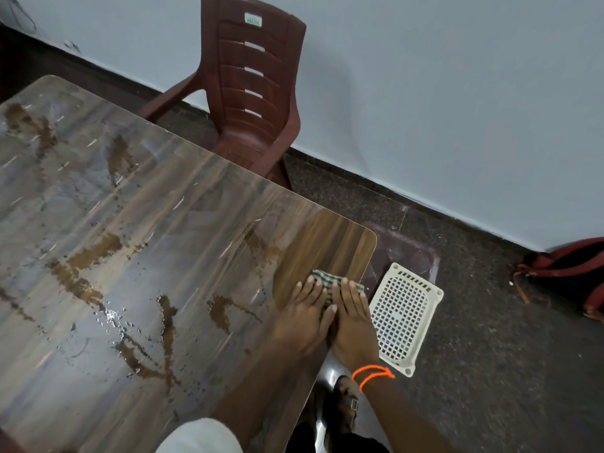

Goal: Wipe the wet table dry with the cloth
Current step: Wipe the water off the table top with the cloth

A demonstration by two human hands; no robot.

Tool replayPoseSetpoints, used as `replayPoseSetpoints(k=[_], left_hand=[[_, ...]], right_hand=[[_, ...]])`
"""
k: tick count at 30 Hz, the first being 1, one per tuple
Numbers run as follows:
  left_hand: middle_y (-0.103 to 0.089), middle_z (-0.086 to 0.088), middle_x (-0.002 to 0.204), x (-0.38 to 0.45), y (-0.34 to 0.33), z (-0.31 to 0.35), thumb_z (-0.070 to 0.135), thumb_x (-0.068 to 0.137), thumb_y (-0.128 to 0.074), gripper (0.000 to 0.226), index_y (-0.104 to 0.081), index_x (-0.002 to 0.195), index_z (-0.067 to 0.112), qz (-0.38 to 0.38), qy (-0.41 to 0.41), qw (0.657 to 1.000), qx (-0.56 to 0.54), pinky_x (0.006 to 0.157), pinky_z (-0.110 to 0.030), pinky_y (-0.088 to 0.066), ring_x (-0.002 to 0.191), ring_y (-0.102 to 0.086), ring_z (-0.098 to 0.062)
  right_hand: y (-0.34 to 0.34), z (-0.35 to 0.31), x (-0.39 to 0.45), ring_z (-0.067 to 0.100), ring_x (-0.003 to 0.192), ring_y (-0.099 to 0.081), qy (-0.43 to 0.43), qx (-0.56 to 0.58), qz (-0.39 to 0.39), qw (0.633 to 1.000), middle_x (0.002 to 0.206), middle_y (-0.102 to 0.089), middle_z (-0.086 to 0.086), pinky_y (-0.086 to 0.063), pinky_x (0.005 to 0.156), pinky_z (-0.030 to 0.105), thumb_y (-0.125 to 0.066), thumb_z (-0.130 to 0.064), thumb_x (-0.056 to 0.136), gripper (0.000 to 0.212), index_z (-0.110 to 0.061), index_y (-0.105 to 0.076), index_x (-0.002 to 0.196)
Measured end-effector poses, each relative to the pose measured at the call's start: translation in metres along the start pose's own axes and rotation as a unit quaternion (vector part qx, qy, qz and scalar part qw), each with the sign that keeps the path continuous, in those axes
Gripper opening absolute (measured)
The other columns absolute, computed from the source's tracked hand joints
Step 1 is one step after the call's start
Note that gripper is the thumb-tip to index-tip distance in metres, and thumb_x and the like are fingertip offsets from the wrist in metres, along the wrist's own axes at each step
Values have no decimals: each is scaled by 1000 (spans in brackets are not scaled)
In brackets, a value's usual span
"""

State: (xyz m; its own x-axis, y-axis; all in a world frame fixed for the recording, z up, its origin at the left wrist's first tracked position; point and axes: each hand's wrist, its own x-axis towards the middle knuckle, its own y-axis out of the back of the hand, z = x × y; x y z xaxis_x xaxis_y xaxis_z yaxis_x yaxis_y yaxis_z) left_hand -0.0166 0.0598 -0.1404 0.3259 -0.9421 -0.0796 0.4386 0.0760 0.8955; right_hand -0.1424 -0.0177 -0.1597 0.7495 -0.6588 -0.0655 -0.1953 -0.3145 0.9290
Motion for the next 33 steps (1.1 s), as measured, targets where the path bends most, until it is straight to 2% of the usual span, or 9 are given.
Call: replayPoseSetpoints(k=[2, 5, 12, 16, 20, 22, 28, 31, 33], left_hand=[[-45, -7, 148, 18, 7, -8, 50, 101, -23, 62, -49, 140, 10, -6, 11, 1000, 10, 121, -39, -12, 145, -25, -18], [-43, -7, 150, 32, 19, -36, 55, 97, -14, 72, -47, 142, 11, 2, 43, 999, 8, 121, -36, -7, 146, -23, -18], [-40, -9, 151, -28, 21, -83, 51, 100, -20, 64, -46, 143, 12, 20, 89, 995, -40, 122, -38, -5, 147, -18, -19], [-32, -9, 154, -80, 8, -56, 51, 101, -22, 62, -39, 146, 10, 16, 86, 993, -75, 121, -35, 2, 148, -8, -16], [-24, -6, 158, -90, -9, -12, 56, 101, -11, 67, -29, 150, 13, -38, 60, 997, -13, 121, -38, 2, 149, -2, -18], [-25, -7, 158, -81, -10, -1, 55, 101, -13, 67, -29, 150, 12, -40, 64, 997, -11, 122, -39, 1, 149, -4, -18], [-37, -4, 153, -68, 3, -21, 50, 102, -23, 60, -39, 147, 13, 5, 78, 997, -8, 121, -36, -3, 147, -17, -16], [-45, -8, 148, -88, 0, -46, 54, 98, -22, 66, -48, 141, 11, 57, 115, 990, -58, 121, -38, -8, 143, -18, -10], [-41, -6, 150, -106, -7, -47, 55, 98, -20, 66, -47, 142, 13, 58, 142, 986, -59, 121, -38, -5, 142, -14, -7]], right_hand=[[-1, -8, 20, 21, 147, -3, -20, 3, 5, 1000, 159, -13, 9, -17, 116, 46, -31, -23, 93, 60, -10, -19, 151], [-9, -36, 46, 24, 147, -3, -22, 8, 7, 1000, 158, -14, 13, -16, 116, 47, -34, -18, 94, 59, -7, -20, 150], [-35, -94, 18, 25, 147, 3, 48, 27, -9, 998, 159, -10, 14, -13, 117, 46, -44, -16, 90, 65, -11, -20, 151], [-34, -86, -38, 22, 147, -6, 75, 80, 5, 994, 159, -17, 7, -16, 117, 44, -46, -10, 94, 58, -16, -28, 149], [-21, -42, -70, 21, 147, -8, 71, 54, -4, 996, 159, -16, 4, -20, 115, 46, -52, -9, 89, 68, -17, -24, 151], [-16, -28, -67, 21, 147, -7, 70, 28, -5, 997, 159, -15, 5, -22, 114, 47, -47, -12, 90, 66, -17, -22, 151], [-24, -54, -36, 24, 147, -6, 24, 42, -19, 999, 157, -19, 13, -19, 115, 50, -40, -14, 94, 56, -8, -28, 148], [-36, -84, -40, 25, 147, -3, 61, 51, -31, 996, 157, -18, 14, -13, 117, 49, -33, -14, 94, 54, -9, -30, 148], [-39, -85, -54, 25, 147, -1, 99, 27, -39, 994, 158, -15, 12, -11, 118, 46, -36, -15, 93, 57, -11, -27, 149]])
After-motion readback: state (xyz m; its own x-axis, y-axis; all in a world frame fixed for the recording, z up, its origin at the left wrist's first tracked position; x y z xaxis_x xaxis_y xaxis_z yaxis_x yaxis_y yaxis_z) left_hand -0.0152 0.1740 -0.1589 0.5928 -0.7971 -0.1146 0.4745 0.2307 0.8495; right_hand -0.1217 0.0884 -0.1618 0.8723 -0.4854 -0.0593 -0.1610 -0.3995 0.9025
